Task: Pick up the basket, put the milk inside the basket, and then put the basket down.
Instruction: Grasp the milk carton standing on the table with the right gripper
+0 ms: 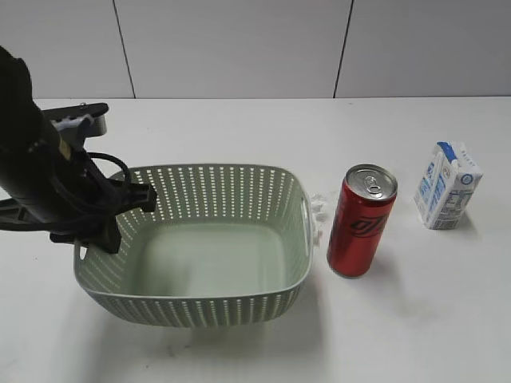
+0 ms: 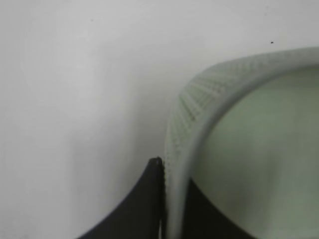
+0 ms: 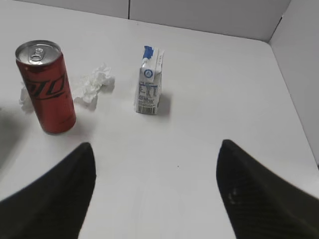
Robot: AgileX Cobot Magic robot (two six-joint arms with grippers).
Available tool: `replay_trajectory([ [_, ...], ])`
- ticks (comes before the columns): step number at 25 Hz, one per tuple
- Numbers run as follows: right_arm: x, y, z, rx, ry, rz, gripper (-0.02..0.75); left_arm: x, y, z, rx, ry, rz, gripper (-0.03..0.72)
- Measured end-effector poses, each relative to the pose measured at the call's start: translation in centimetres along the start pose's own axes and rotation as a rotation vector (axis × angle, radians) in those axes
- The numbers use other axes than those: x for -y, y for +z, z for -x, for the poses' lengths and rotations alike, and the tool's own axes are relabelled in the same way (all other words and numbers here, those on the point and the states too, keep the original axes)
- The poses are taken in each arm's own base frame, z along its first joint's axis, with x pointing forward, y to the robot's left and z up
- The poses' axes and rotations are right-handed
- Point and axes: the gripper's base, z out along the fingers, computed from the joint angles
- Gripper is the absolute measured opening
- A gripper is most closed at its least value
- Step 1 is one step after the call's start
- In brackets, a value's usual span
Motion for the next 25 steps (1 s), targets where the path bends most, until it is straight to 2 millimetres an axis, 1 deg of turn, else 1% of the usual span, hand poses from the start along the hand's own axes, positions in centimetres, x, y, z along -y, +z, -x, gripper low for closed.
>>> replay_trajectory([
  [5, 0.0, 0.1, -0.3, -0.02, -0.012, 0.004, 0.592, 0.0, 0.0, -0.1, -0.01, -0.001, 0.005, 0.005],
  [9, -0.2, 0.5, -1.1, -0.077, -0.014, 0.015, 0.592, 0.0, 0.0, -0.1, -0.011, -0.001, 0.005, 0.005],
  [17, -0.2, 0.5, -1.0, -0.073, -0.019, 0.022, 0.592, -0.1, 0.0, -0.1, -0.013, -0.001, 0.006, 0.005],
  [19, -0.2, 0.3, -0.5, -0.032, -0.02, 0.016, 0.592, -0.1, 0.0, -0.1, -0.013, -0.001, 0.006, 0.005],
  [21, -0.1, 0.4, 0.7, 0.021, -0.013, 0.016, 0.592, -0.1, 0.0, -0.1, -0.013, -0.001, 0.006, 0.005],
  [25, 0.1, 2.2, 3.2, 0.016, 0.026, 0.031, 0.592, -0.1, 0.0, -0.1, -0.013, -0.001, 0.006, 0.005],
])
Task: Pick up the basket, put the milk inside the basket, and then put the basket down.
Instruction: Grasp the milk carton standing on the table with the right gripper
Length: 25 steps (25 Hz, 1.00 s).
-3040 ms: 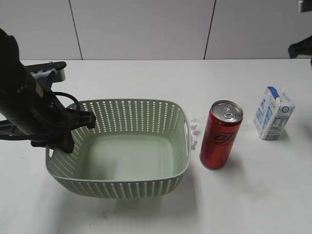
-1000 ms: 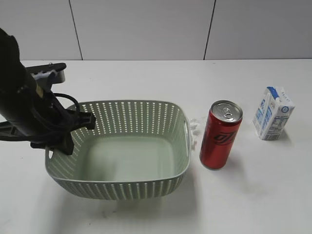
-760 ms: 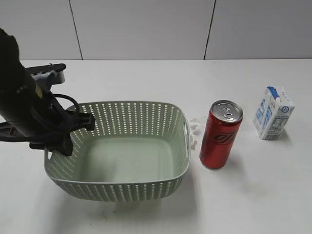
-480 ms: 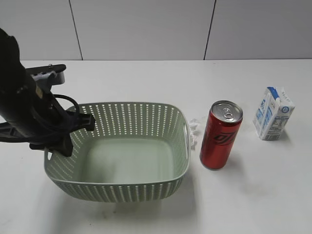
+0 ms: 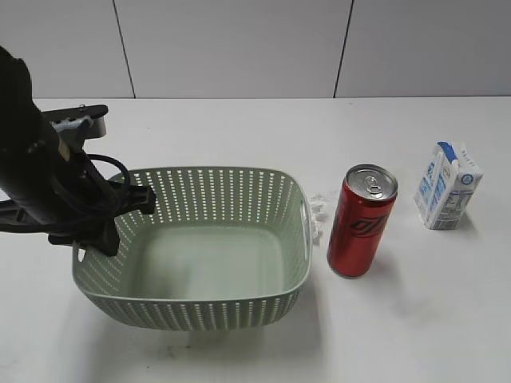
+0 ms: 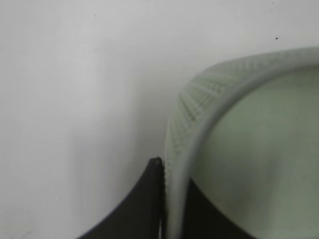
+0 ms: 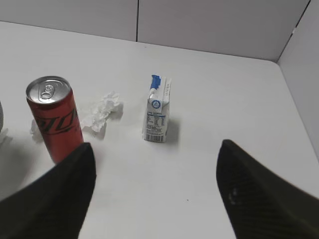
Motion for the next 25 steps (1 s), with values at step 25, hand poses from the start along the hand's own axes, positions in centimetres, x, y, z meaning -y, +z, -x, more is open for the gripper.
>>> replay_trajectory([
  [25, 1.8, 28.1, 5.0, -0.728, 0.055, 0.041, 0.591, -0.1, 0.0, -0.2, -0.022, 0.0, 0.008, 0.005],
])
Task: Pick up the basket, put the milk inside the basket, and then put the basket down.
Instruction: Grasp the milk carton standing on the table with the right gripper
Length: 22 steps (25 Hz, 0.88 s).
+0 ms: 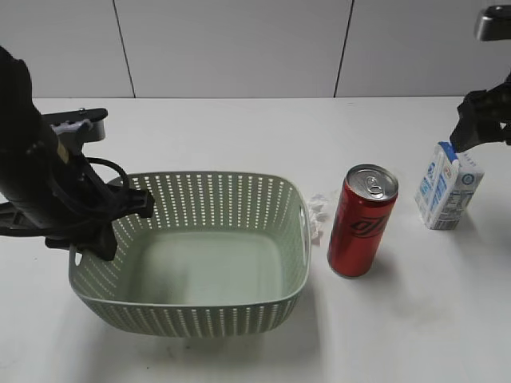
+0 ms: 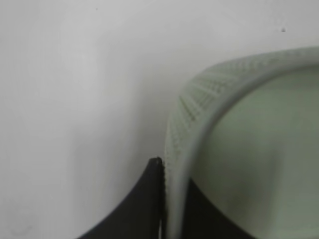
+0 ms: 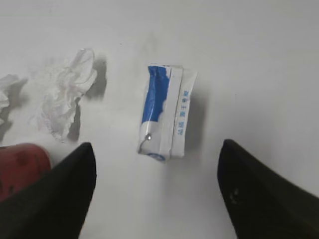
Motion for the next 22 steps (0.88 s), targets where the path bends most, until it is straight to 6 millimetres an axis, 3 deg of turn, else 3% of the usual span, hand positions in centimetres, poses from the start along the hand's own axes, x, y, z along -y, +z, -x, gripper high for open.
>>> replay_trajectory([
  [13, 0.5, 9.0, 0.8, -0.152, 0.02, -0.003, 0.592, 0.0, 0.0, 0.0, -0.002, 0.008, 0.001, 0.005],
  [19, 0.5, 10.3, 0.6, -0.163, 0.036, -0.004, 0.579, 0.0, 0.0, -0.1, -0.006, 0.008, 0.003, 0.005],
  [22, 0.5, 10.3, 0.8, -0.147, 0.045, -0.006, 0.51, 0.0, 0.0, -0.1, -0.007, 0.008, 0.003, 0.005],
])
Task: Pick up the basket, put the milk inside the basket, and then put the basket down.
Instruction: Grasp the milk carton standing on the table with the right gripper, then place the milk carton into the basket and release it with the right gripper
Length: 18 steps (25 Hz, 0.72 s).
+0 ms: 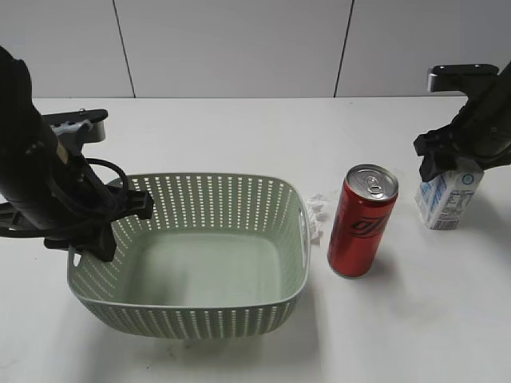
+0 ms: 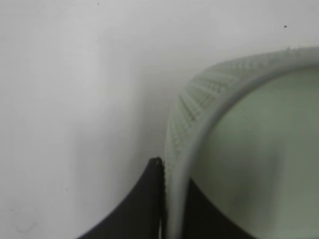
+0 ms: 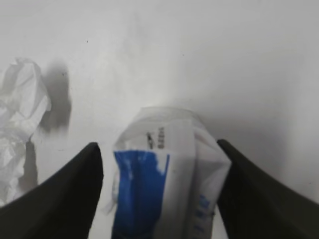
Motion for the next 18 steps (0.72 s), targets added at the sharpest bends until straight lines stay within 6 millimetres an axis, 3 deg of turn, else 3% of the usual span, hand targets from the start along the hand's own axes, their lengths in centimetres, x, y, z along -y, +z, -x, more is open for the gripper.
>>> replay_trajectory([
  [5, 0.0, 0.0, -0.1, -0.009, 0.028, -0.001, 0.315, 0.0, 0.0, 0.0, 0.0, 0.001, 0.001, 0.005],
  [13, 0.0, -0.8, 0.0, -0.06, 0.031, 0.001, 0.307, 0.0, 0.0, 0.0, 0.0, 0.001, 0.001, 0.005],
  [18, -0.1, -3.9, -0.2, -0.03, 0.03, 0.002, 0.307, 0.0, 0.0, 0.0, -0.001, 0.001, 0.001, 0.005],
])
